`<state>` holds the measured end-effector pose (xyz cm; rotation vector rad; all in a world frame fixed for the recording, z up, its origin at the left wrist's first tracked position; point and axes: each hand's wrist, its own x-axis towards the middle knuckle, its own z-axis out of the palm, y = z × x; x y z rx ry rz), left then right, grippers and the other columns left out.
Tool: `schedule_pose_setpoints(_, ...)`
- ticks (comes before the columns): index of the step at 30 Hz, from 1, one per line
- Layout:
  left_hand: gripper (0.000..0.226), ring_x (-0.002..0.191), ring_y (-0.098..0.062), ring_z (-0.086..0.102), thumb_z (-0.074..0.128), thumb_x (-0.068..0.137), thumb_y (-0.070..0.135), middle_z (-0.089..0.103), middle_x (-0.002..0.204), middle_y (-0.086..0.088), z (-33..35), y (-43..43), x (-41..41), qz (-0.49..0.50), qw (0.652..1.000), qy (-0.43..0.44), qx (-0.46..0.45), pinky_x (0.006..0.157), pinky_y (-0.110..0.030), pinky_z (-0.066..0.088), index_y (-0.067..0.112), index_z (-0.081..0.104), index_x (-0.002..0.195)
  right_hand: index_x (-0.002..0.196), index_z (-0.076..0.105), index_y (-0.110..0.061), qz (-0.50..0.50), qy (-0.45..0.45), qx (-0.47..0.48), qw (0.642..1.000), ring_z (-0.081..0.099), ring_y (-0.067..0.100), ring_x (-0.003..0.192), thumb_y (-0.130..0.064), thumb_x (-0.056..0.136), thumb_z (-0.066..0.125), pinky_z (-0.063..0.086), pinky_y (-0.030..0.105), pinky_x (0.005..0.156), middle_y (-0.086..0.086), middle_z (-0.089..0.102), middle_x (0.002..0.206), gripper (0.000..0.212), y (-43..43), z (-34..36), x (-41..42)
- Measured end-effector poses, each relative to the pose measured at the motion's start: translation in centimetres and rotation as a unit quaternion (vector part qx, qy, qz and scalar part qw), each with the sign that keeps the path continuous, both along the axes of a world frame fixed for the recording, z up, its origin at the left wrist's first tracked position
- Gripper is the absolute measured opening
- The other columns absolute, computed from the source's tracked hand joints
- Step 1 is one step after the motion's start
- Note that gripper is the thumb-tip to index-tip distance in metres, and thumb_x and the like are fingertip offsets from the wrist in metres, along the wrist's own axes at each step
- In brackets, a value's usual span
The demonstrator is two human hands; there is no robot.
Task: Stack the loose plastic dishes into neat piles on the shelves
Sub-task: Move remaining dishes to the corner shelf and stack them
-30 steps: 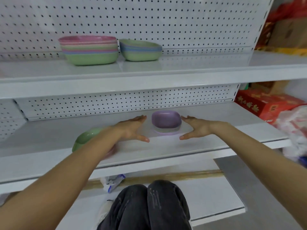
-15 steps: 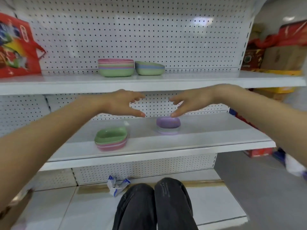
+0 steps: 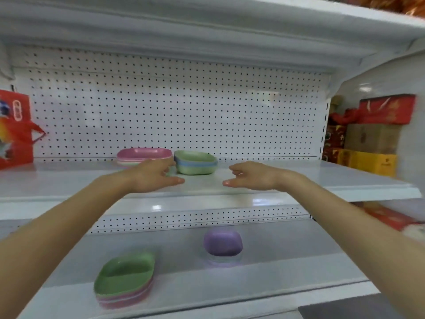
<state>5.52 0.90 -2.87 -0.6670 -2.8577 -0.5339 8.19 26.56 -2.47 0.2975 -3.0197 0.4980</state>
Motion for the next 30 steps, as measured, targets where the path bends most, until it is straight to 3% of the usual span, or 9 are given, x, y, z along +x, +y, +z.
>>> schedule_pose_setpoints(4,0.069,0.125,-0.028,0.045,0.056,0.088,0.045,0.039,0.144,-0.013,-1.2,1.4,-4.2,-0.009,1.0,-0.006,0.021,0.101,-0.034,0.037,0.006,0.031,0.139,0.145,0.027,-0.009,-0.01,-0.027,-0.093,0.995,0.032,0.017,0.138,-0.054,0.089,0.049,0.026,0.03,0.11,0.005,0.031,0.152,0.075,1.2,-0.4,-5.7)
schedule_pose_setpoints(9,0.086,0.127,-0.015,0.045,0.058,0.084,0.052,0.038,0.146,0.005,-1.6,2.1,-8.9,-0.049,0.995,-0.046,0.071,0.11,-0.034,0.035,0.029,0.007,0.149,0.147,0.026,-0.01,-0.009,-0.045,-0.147,0.988,0.036,0.018,0.133,-0.058,0.089,0.045,0.028,0.03,0.108,0.004,0.037,0.146,0.077,1.1,0.3,-12.6)
schedule_pose_setpoints(11,0.086,0.122,-0.011,0.05,0.058,0.08,0.057,0.048,0.137,0.01,-1.6,2.5,-10.2,-0.065,0.991,-0.06,0.103,0.108,-0.035,0.038,0.033,0.01,0.147,0.12,0.052,-0.011,-0.003,-0.055,-0.142,0.988,0.049,0.012,0.102,-0.056,0.089,0.046,0.037,0.025,0.088,-0.001,0.052,0.111,0.055,0.9,0.6,-15.0)
schedule_pose_setpoints(14,0.091,0.129,-0.01,0.041,0.054,0.077,0.064,0.043,0.141,0.007,-1.6,3.3,-11.5,-0.042,0.992,-0.053,0.11,0.112,-0.029,0.029,0.03,0.009,0.149,0.078,0.048,-0.028,0.024,-0.079,-0.174,0.981,0.045,0.004,0.074,-0.046,0.094,0.047,0.034,0.016,0.066,-0.013,0.047,0.08,0.024,0.2,1.1,-16.8)
schedule_pose_setpoints(16,0.084,0.131,-0.013,0.035,0.056,0.085,0.053,0.039,0.139,0.004,-1.2,3.7,-12.3,-0.017,0.991,-0.057,0.117,0.109,-0.022,0.024,0.025,0.01,0.149,0.088,0.054,-0.033,0.04,-0.094,-0.212,0.972,0.053,0.005,0.089,-0.043,0.094,0.047,0.038,0.015,0.075,-0.018,0.056,0.089,0.014,-0.1,1.3,-17.6)
schedule_pose_setpoints(18,0.09,0.127,-0.021,0.042,0.054,0.079,0.065,0.045,0.134,0.0,-0.8,4.0,-13.0,0.008,0.984,-0.094,0.153,0.109,-0.029,0.031,0.026,0.012,0.148,0.11,0.06,-0.03,0.044,-0.106,-0.25,0.962,0.055,0.011,0.107,-0.045,0.093,0.048,0.042,0.021,0.09,-0.012,0.062,0.109,0.025,-0.3,1.0,-18.0)
schedule_pose_setpoints(23,0.106,0.124,-0.022,0.048,0.043,0.06,0.09,0.049,0.137,0.002,-1.3,4.4,-16.2,0.041,0.97,-0.115,0.21,0.101,-0.045,0.042,0.028,0.023,0.144,0.129,0.053,-0.027,0.01,-0.076,-0.332,0.94,0.054,0.009,0.111,-0.04,0.092,0.052,0.039,0.021,0.093,-0.01,0.06,0.119,0.039,-1.6,0.5,-17.0)
schedule_pose_setpoints(27,0.087,0.13,-0.017,0.041,0.052,0.082,0.061,0.04,0.145,-0.002,1.1,5.8,-14.5,0.082,0.938,-0.173,0.288,0.11,-0.033,0.03,0.016,0.019,0.149,0.127,0.054,-0.028,-0.038,-0.08,-0.391,0.916,0.057,0.011,0.111,-0.041,0.091,0.054,0.044,0.026,0.096,-0.009,0.063,0.119,0.038,-1.3,0.3,-16.2)
schedule_pose_setpoints(30,0.077,0.138,-0.023,0.033,0.051,0.091,0.045,0.035,0.149,-0.008,1.4,7.3,-13.6,0.117,0.916,-0.193,0.333,0.115,-0.038,0.025,0.011,0.014,0.149,0.125,0.056,-0.023,-0.089,-0.08,-0.457,0.882,0.059,0.014,0.109,-0.037,0.089,0.058,0.047,0.027,0.09,-0.005,0.063,0.118,0.038,-0.7,0.7,-14.3)
